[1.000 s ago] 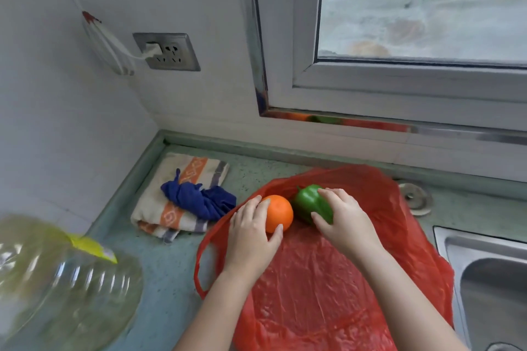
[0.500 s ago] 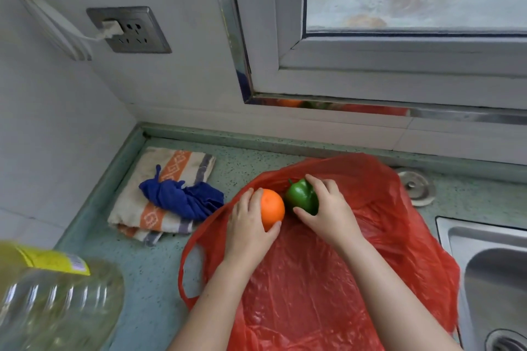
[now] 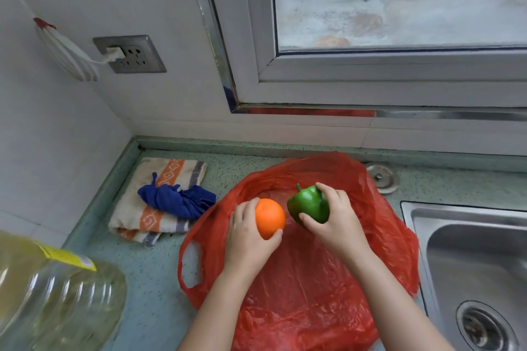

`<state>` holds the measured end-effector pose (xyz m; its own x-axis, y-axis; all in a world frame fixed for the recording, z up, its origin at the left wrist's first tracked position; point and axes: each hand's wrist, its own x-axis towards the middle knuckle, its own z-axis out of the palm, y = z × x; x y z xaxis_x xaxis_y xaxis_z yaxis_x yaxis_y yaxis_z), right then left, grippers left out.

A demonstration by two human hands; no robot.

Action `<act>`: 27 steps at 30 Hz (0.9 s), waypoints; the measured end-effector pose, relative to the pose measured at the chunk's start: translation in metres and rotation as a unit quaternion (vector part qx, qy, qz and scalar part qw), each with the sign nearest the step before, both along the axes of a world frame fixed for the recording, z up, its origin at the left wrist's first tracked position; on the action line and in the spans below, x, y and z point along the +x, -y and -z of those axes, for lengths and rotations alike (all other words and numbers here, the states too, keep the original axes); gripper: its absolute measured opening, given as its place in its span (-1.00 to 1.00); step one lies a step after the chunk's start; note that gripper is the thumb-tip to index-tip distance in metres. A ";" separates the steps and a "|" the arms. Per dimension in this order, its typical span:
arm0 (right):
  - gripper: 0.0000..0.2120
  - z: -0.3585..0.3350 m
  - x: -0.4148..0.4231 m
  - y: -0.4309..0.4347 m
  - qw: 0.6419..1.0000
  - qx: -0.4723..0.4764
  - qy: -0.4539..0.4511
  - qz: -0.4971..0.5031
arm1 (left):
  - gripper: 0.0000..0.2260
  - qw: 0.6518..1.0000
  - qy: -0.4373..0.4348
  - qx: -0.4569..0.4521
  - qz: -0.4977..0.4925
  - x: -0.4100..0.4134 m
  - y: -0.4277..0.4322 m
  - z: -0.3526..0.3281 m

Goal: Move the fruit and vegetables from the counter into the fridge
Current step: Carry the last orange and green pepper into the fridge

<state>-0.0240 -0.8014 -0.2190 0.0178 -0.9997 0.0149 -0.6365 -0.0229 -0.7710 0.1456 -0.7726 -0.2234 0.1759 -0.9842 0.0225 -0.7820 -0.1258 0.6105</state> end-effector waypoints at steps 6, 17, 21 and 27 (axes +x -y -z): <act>-0.34 -0.041 -0.017 -0.046 0.999 -0.038 0.015 0.023 | -0.39 0.995 -0.095 -0.017 0.023 -0.006 -0.040 -0.037; -0.34 -0.104 -0.027 -0.145 0.985 -0.107 0.036 0.130 | -0.40 0.972 -0.175 -0.072 0.143 -0.005 -0.102 -0.097; -0.35 -0.119 -0.026 -0.181 0.974 -0.119 0.041 0.186 | -0.41 0.952 -0.206 -0.095 0.207 -0.006 -0.118 -0.114; -0.36 -0.125 -0.014 -0.233 0.960 -0.112 0.042 0.253 | -0.42 0.923 -0.217 -0.104 0.300 0.000 -0.144 -0.114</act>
